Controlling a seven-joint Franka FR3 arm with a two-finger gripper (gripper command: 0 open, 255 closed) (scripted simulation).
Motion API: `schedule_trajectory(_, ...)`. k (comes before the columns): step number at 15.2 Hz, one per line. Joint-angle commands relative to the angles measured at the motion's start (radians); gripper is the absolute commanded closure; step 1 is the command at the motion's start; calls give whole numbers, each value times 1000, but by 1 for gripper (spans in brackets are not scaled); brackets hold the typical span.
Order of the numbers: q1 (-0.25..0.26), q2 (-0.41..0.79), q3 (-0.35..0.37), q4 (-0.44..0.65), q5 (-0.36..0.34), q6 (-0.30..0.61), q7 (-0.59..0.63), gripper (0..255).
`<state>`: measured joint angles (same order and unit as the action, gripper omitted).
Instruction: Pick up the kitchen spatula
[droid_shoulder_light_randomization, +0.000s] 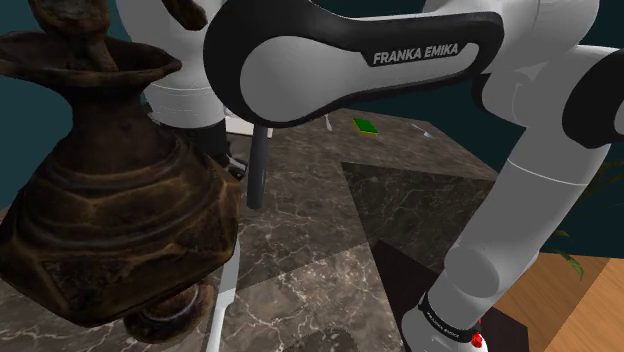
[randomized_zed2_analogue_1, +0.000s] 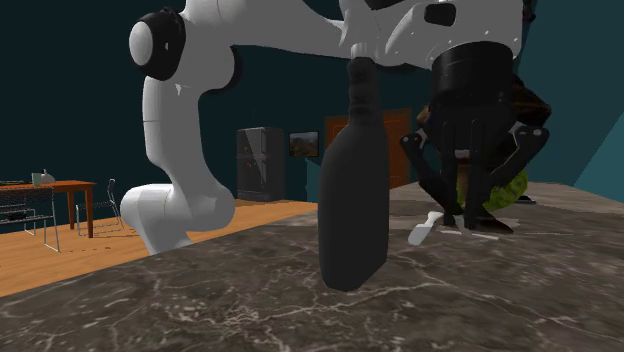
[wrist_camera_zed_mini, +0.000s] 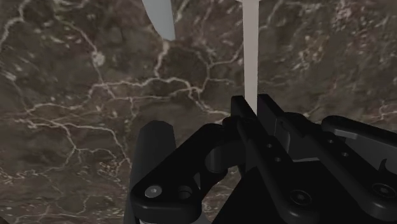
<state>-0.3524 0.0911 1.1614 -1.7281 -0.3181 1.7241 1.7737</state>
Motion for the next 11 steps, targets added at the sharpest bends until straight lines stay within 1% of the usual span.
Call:
schedule_trajectory(1,1,-3,1,26,3,-26,-7,255)
schedule_trajectory(9,27,27,5,150,-20,-141,-12,255)
schedule_trajectory(11,27,27,4,153,-21,-143,-12,255)
